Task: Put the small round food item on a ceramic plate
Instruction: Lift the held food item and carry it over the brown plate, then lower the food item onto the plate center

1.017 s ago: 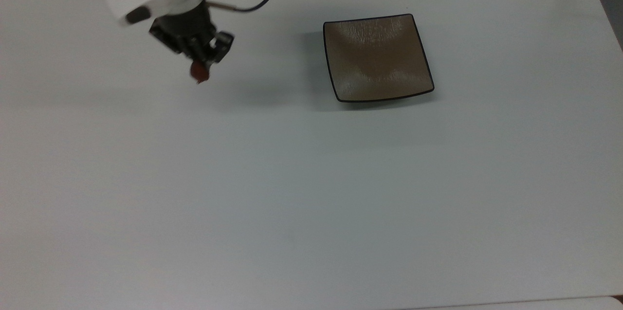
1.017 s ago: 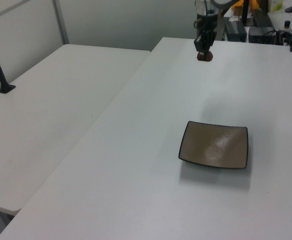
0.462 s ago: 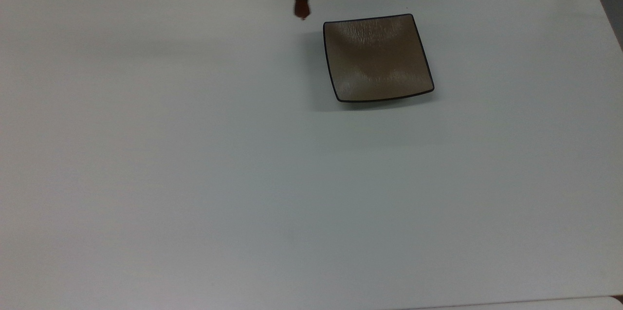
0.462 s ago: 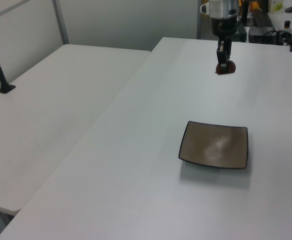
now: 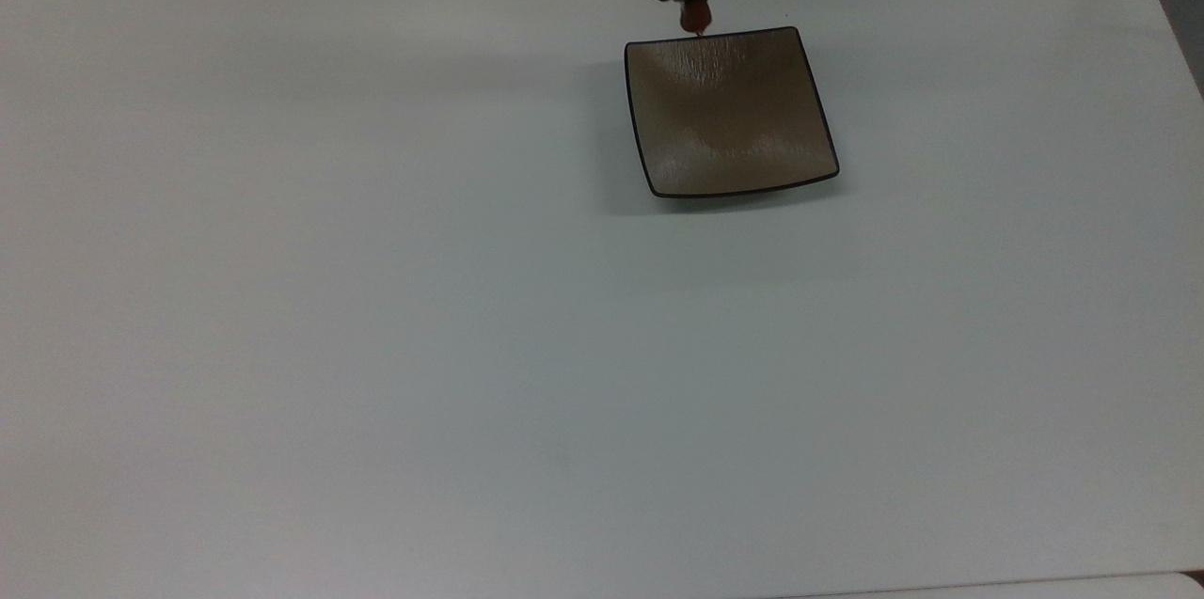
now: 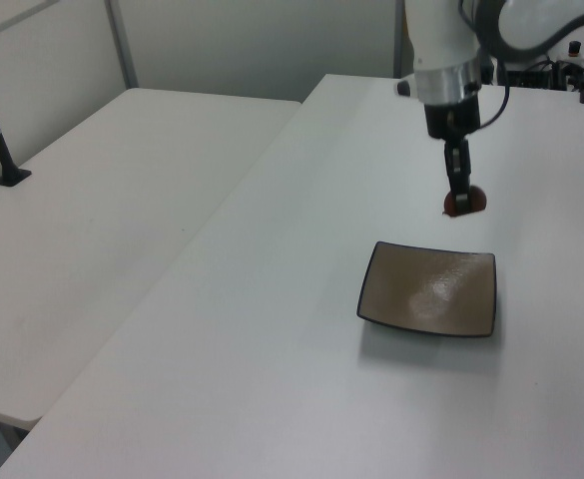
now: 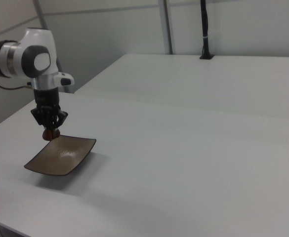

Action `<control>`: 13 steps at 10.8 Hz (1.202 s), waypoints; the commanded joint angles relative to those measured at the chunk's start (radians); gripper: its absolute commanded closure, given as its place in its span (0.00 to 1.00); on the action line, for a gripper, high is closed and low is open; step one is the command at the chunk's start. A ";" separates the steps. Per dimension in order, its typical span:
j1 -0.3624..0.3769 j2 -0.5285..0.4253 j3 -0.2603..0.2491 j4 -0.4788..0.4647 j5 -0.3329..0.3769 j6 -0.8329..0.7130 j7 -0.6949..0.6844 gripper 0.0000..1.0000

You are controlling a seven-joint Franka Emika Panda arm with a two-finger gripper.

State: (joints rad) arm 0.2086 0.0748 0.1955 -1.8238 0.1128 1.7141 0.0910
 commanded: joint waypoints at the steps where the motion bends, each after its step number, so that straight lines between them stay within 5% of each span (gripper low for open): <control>1: -0.003 0.040 0.061 -0.107 0.018 0.207 0.090 0.90; 6: 0.003 0.102 0.076 -0.260 0.004 0.656 0.151 0.90; 10: 0.000 0.132 0.075 -0.282 -0.005 0.705 0.133 0.87; 11: -0.005 0.132 0.075 -0.281 -0.005 0.700 0.125 0.77; 13: -0.008 0.132 0.075 -0.270 -0.002 0.653 0.142 0.30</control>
State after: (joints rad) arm 0.2089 0.2176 0.2669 -2.0914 0.1125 2.4063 0.2211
